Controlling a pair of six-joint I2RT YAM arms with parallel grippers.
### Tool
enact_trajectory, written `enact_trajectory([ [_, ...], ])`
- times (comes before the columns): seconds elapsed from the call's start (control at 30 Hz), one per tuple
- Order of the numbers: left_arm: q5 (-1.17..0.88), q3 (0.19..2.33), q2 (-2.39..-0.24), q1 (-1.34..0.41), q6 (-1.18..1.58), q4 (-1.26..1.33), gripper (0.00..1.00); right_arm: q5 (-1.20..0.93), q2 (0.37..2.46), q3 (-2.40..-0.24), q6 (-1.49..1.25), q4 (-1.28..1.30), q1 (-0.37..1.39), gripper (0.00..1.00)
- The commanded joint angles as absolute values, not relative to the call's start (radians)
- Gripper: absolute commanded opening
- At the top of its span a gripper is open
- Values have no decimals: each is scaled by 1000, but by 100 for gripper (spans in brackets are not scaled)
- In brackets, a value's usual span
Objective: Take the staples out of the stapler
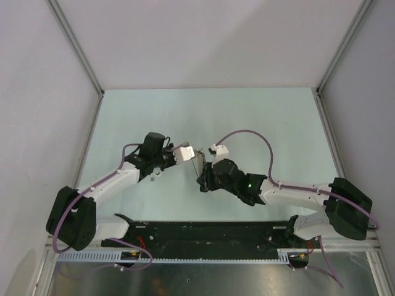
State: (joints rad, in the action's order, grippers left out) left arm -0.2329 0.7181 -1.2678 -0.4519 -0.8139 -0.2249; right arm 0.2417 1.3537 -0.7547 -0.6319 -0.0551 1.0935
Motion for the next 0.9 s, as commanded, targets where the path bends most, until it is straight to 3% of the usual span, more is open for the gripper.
enact_trajectory([
  [0.0,4,694,-1237,-475,-928,-36,0,252,1302,-731,-586,30,1112,0],
  [0.4,145,553,-1212,-554,-1114,145,0,255,1285,-706,-578,59,1122,0],
  [0.7,86,634,-1184,-604,-933,2,0,267,1290,-711,-607,-56,1111,0],
  [0.87,-141,750,-1140,-609,-670,-234,16,303,1291,-756,-643,-176,1053,0],
])
